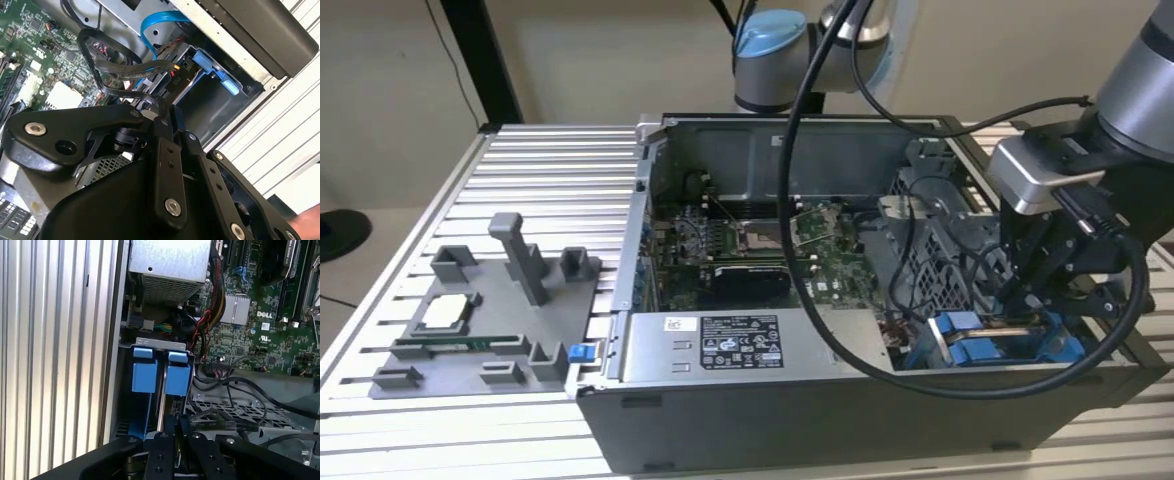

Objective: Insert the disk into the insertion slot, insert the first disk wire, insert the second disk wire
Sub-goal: 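Insert the second disk wire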

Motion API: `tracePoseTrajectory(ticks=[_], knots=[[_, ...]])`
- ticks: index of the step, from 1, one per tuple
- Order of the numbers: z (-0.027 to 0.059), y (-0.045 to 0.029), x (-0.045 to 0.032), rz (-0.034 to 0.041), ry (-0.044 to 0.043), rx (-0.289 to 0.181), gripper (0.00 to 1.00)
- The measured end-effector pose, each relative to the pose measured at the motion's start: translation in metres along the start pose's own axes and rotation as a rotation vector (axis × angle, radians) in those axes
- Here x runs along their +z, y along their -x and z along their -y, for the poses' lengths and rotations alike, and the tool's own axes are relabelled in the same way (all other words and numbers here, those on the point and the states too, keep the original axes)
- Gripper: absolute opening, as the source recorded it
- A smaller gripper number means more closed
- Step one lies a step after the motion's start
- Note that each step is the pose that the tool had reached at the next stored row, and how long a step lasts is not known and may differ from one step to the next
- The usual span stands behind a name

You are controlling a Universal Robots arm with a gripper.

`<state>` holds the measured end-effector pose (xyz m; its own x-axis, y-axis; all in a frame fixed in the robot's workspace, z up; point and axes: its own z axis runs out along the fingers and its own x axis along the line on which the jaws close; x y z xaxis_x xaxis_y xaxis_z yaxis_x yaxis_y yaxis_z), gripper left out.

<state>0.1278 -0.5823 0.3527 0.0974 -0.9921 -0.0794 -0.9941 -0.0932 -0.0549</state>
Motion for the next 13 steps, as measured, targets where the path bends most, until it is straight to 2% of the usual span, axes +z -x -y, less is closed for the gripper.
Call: tracePoseTrajectory(ticks=[13], knots=[[0.0007,-0.0005,0.0055,0.0050,-0.0005,0.000,0.00]])
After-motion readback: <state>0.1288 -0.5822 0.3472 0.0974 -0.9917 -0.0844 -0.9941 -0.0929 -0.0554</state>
